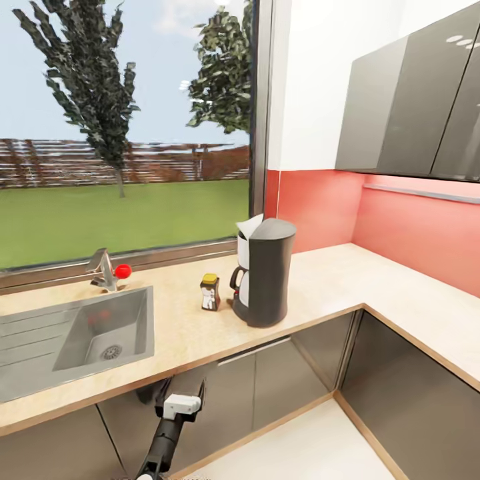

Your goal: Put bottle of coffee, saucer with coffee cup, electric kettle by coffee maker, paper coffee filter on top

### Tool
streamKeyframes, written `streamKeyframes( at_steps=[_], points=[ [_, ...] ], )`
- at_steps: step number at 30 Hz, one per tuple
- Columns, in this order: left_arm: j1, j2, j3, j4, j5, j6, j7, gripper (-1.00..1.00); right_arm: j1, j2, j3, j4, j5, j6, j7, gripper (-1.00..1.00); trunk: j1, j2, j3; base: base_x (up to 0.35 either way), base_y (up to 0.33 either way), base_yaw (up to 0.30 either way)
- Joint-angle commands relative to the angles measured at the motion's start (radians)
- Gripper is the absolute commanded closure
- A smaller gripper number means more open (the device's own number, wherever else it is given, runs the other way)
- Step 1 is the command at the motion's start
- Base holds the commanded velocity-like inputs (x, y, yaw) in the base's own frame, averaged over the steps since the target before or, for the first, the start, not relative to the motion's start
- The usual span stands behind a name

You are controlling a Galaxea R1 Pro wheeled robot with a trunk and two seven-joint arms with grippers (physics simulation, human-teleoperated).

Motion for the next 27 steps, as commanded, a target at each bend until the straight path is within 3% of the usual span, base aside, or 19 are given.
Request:
streamKeyframes(
  at_steps=[1,9,13,16,17,19,25,27],
  points=[
    [0.005,0.001,-0.008,0.002,0.010,-0.017,0.004,-1.00,0.000,0.001,-0.005,0.001,0.000,-0.004,0.001,-1.00,0.000,-0.001,0.000,-0.003,-0.001,0.277],
    [0.078,0.004,-0.007,0.015,0.009,-0.044,0.005,-1.00,0.000,0.002,-0.006,0.000,-0.001,-0.006,0.001,-1.00,0.000,-0.001,0.000,-0.001,0.000,0.277],
    [0.151,0.007,-0.008,0.036,0.009,-0.060,0.005,-1.00,0.000,0.004,-0.006,0.000,-0.002,-0.007,0.001,-1.00,0.000,-0.001,0.000,0.000,0.000,0.278],
    [0.212,0.010,-0.008,0.078,0.009,-0.153,0.000,-1.00,0.000,0.005,-0.006,0.000,-0.003,-0.008,0.001,-1.00,0.000,-0.001,0.000,0.000,0.000,0.278],
    [0.233,0.011,-0.009,0.115,0.008,-0.196,-0.003,-1.00,0.000,0.006,-0.006,0.000,-0.003,-0.008,0.002,-1.00,0.000,-0.001,0.000,0.000,0.000,0.279],
    [0.245,0.011,-0.010,0.160,0.008,-0.221,-0.005,-1.00,0.000,0.006,-0.006,0.000,-0.003,-0.008,0.002,-1.00,0.000,-0.001,0.000,0.000,0.000,0.279],
    [0.256,0.017,-0.009,0.396,0.009,-0.234,-0.003,-1.00,0.000,0.007,-0.006,0.001,-0.003,-0.008,0.003,-1.00,0.000,-0.001,0.000,0.000,0.000,0.279],
    [0.256,0.036,-0.008,0.470,0.012,-0.228,-0.001,-1.00,0.000,0.008,-0.006,0.001,-0.003,-0.008,0.004,-1.00,0.000,-0.001,0.000,0.000,0.000,0.279]
  ],
)
